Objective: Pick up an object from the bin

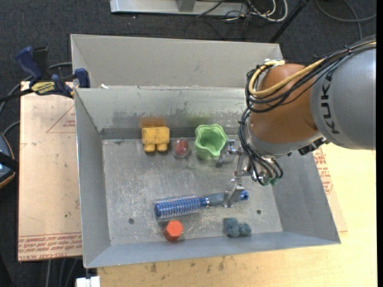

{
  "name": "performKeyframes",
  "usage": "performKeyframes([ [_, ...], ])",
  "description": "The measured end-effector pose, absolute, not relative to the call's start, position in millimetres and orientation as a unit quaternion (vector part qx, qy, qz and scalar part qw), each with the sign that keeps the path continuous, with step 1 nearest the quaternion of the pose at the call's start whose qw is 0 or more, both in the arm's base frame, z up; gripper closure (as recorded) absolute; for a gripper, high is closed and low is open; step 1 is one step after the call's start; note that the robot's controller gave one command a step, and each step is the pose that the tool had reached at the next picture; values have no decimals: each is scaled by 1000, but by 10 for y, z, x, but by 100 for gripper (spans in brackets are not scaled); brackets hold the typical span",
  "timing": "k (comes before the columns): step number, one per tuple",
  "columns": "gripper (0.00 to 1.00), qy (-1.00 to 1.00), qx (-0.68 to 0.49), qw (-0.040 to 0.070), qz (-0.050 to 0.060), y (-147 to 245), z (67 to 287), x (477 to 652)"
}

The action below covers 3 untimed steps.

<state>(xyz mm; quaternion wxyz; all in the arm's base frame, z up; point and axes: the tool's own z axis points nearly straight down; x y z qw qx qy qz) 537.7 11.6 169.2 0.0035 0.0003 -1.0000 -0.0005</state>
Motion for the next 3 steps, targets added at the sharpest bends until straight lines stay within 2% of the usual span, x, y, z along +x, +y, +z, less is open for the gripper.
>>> performKeyframes([
  [1, 0, -999, 46, -3, -1, 13, 761, 5555],
  [2, 100, -999, 46, -3, 0, 14, 804, 5558],
  [3, 100, -999, 47, -5, 0, -145, 2439, 5633],
])
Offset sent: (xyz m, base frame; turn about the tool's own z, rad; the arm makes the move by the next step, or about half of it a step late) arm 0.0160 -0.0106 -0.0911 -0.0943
